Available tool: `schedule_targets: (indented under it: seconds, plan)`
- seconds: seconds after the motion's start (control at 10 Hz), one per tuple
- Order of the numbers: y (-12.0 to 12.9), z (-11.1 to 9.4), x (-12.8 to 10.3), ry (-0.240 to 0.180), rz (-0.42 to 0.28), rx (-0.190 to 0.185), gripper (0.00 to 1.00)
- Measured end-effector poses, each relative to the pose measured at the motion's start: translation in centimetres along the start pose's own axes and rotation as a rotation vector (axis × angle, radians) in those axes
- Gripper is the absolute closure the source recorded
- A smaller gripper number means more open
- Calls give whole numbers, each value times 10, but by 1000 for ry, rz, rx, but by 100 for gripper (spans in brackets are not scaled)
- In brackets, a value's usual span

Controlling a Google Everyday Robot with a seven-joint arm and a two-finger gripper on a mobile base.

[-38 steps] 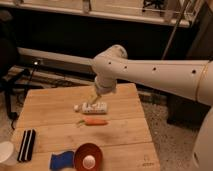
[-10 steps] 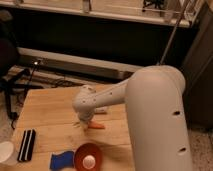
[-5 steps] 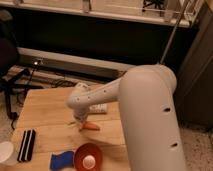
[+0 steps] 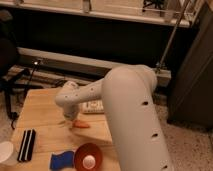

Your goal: Drag the pepper across the table

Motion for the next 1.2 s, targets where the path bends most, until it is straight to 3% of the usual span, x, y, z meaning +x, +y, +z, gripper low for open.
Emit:
schedule_targets:
  seconds: [0.7,1.2]
  plan:
    - [4,15,-84,-28,-39,-5,100]
    - [2,17,-140,-29,-90,17,100]
